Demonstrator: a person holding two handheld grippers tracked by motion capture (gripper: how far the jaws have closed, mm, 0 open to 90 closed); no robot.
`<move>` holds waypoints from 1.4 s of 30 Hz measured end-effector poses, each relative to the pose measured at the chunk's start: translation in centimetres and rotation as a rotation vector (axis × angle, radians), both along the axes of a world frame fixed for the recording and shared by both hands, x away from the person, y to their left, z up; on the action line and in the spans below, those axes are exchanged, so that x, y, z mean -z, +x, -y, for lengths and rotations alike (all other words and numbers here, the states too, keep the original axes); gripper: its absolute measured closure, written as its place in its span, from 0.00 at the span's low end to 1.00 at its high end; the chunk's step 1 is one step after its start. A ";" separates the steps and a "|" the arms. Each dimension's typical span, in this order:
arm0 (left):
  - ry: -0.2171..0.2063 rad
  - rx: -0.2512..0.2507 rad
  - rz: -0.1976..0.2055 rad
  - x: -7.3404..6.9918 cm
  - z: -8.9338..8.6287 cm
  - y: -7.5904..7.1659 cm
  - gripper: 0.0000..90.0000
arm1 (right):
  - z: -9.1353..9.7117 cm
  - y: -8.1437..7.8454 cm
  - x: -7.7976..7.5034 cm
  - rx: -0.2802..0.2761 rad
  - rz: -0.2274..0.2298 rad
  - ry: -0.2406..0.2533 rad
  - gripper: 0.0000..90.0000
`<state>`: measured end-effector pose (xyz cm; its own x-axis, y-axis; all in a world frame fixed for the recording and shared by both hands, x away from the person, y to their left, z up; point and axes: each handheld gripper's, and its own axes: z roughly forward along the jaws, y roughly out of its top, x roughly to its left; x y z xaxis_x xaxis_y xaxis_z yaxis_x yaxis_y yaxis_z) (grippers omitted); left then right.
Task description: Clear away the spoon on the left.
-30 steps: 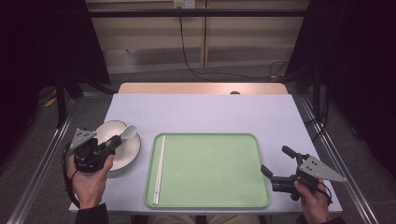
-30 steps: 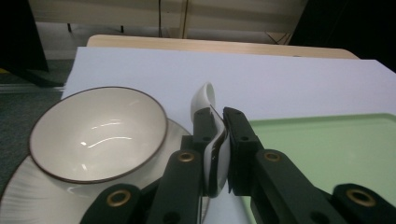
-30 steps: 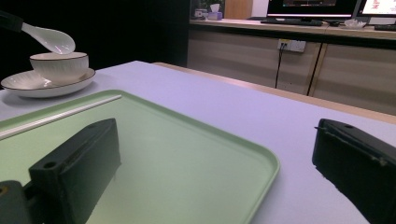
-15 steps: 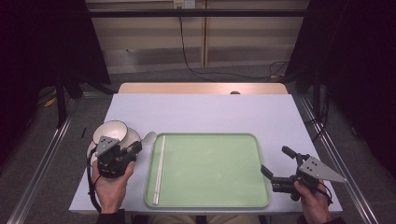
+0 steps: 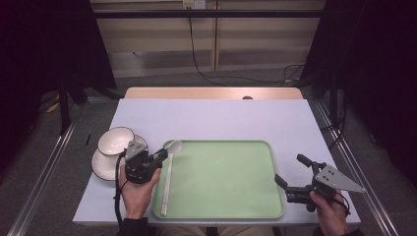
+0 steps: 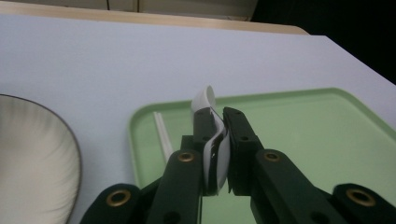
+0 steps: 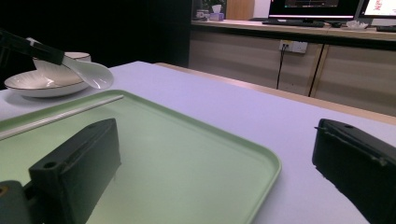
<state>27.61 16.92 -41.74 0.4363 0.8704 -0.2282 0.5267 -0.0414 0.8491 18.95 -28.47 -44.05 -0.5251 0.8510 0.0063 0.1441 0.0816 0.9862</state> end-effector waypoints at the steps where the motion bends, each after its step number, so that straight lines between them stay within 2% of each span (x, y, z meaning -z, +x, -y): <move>1: 0.002 0.009 -0.007 0.1 0.2 0.2 0.94 | 0.0 0.0 0.0 -0.001 0.001 0.001 0.01; 4: -0.003 -0.001 -0.014 0.3 0.7 0.6 0.94 | 0.0 0.0 0.0 0.003 0.000 0.000 0.01; 10: 0.003 0.018 -0.025 0.6 1.4 1.3 0.94 | 0.0 0.0 0.0 -0.001 0.002 -0.001 0.01; 21: 0.046 0.049 -0.055 1.3 2.4 2.1 0.94 | 0.0 -0.1 0.0 -0.001 -0.004 0.001 0.01; 24: 0.027 0.045 -0.065 1.7 2.3 2.1 0.94 | 0.1 -0.1 0.0 -0.002 0.001 -0.002 0.01; 26: 0.051 0.050 -0.067 1.9 2.6 2.2 0.94 | 0.1 -0.1 0.0 0.000 -0.002 -0.001 0.01; 30: 0.068 0.048 -0.074 2.3 2.9 2.3 0.94 | 0.1 -0.1 0.0 0.000 -0.002 -0.001 0.01; 32: 0.055 0.048 -0.085 2.5 3.0 2.3 0.94 | 0.1 -0.1 0.0 -0.001 0.000 -0.001 0.01; 35: 0.073 0.055 -0.085 2.5 3.1 2.4 0.94 | 0.0 -0.1 0.0 -0.002 -0.001 -0.002 0.01; 38: 0.103 0.062 -0.106 2.8 3.3 2.5 0.94 | 0.0 -0.1 0.0 -0.005 0.000 -0.003 0.01; 42: 0.119 0.065 -0.127 3.3 3.6 2.4 0.94 | 0.0 -0.1 0.0 0.001 0.000 -0.005 0.01</move>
